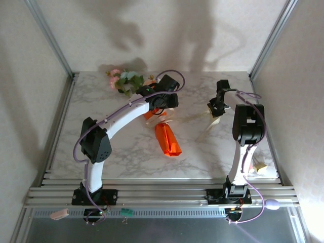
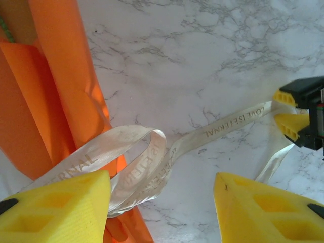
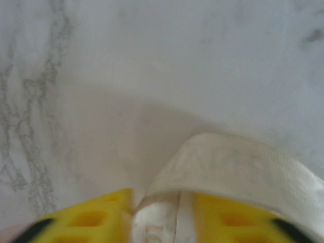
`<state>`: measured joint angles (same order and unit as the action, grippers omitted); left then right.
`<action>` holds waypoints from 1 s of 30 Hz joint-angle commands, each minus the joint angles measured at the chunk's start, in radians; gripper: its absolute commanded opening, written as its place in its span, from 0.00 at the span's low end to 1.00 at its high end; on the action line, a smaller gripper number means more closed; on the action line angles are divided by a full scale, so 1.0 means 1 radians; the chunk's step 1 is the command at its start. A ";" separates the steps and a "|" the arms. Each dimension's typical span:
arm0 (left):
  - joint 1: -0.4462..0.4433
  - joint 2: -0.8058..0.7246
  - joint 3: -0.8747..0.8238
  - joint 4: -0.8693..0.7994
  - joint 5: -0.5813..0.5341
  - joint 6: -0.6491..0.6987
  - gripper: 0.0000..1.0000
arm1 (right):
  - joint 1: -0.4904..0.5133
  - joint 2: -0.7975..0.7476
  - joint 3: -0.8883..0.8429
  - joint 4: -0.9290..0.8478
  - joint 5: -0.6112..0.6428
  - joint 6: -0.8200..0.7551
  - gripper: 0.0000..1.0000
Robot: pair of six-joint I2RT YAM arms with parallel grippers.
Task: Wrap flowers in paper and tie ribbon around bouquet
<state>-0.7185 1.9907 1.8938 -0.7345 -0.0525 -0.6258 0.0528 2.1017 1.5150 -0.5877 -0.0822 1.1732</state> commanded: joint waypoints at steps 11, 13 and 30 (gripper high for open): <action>-0.021 -0.028 -0.030 0.176 0.153 0.111 0.56 | 0.063 -0.354 -0.191 0.043 -0.021 -0.137 0.00; -0.033 -0.021 -0.027 0.207 0.184 0.147 0.57 | 0.080 -0.434 -0.225 0.033 -0.033 -0.157 0.00; -0.202 -0.219 -0.374 0.564 0.139 0.707 0.75 | 0.182 -0.719 -0.222 -0.063 -0.279 -0.232 0.00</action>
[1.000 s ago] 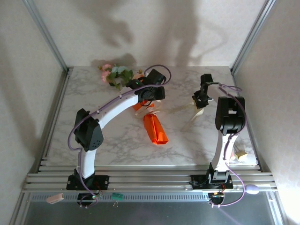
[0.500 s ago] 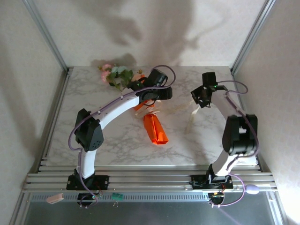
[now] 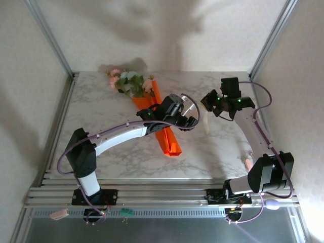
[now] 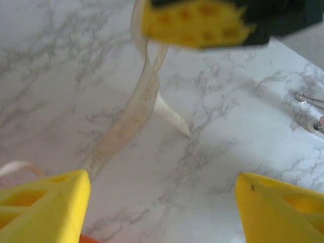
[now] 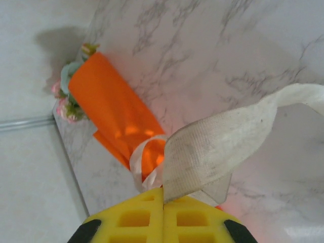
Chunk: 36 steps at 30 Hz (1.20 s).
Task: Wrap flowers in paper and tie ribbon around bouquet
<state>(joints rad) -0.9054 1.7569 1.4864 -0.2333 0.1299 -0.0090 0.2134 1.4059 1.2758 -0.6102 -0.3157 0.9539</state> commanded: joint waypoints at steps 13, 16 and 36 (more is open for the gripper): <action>-0.003 0.186 0.157 0.023 -0.128 0.112 0.74 | 0.073 -0.140 0.098 -0.141 0.148 0.026 0.00; -0.001 0.210 0.177 0.021 -0.066 0.129 0.68 | 0.073 -0.158 0.110 -0.165 0.170 0.032 0.00; 0.051 0.168 0.031 0.275 0.074 0.181 0.81 | 0.011 -0.107 0.138 -0.189 0.084 0.049 0.00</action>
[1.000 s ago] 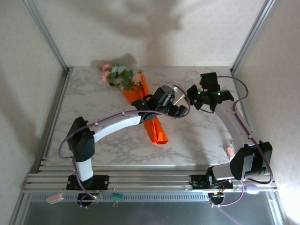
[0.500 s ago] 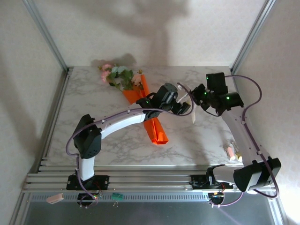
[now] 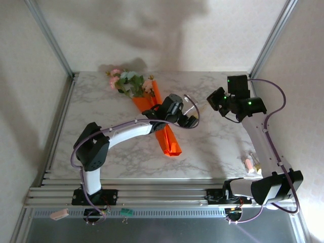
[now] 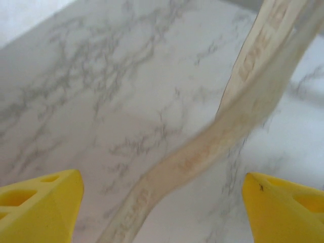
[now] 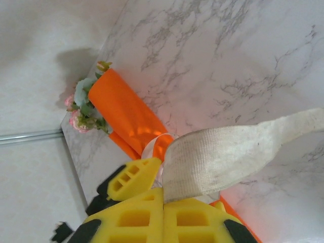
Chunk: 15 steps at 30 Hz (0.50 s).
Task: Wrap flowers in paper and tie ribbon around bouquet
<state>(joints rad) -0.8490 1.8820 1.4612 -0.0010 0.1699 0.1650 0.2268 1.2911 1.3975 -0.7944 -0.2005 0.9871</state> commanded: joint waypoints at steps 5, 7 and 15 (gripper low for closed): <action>-0.009 0.117 0.159 0.014 0.052 0.010 0.79 | -0.003 0.008 0.022 -0.018 -0.043 0.021 0.00; -0.006 0.148 0.208 -0.009 0.060 0.002 0.66 | -0.006 0.000 0.013 -0.016 -0.039 0.025 0.00; -0.004 0.135 0.223 -0.066 0.098 -0.017 0.01 | -0.020 0.013 0.007 0.006 -0.048 0.031 0.00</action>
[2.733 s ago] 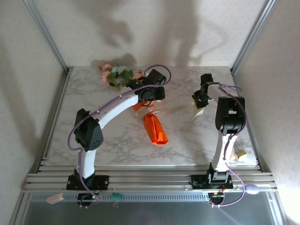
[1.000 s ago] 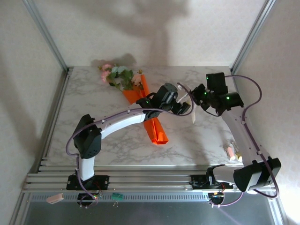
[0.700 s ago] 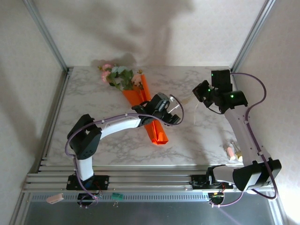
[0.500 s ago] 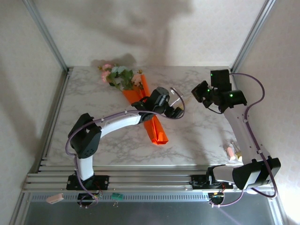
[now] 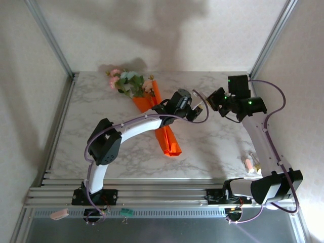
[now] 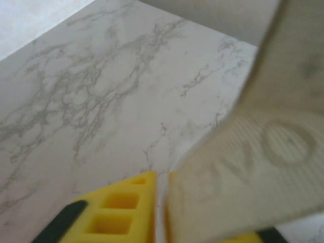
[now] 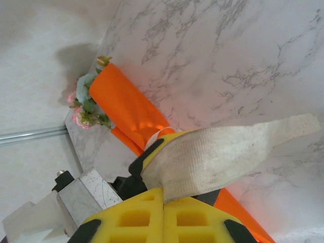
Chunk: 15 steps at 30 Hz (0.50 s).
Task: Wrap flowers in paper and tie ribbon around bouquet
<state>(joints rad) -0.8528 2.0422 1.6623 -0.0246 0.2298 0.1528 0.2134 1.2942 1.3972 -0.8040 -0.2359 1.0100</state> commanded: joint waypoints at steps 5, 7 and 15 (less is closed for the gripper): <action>0.006 -0.074 0.006 -0.068 0.030 -0.027 0.00 | -0.009 0.019 -0.006 0.018 0.000 -0.005 0.00; 0.012 -0.101 0.005 -0.094 0.038 -0.049 0.00 | -0.011 0.023 -0.031 0.034 -0.008 -0.005 0.00; 0.058 -0.255 -0.036 -0.274 0.097 -0.186 0.00 | 0.062 0.096 -0.111 0.195 -0.148 -0.021 0.00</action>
<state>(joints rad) -0.8150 1.8698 1.6447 -0.2005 0.2874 0.0368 0.2363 1.3544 1.3048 -0.6899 -0.3084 1.0088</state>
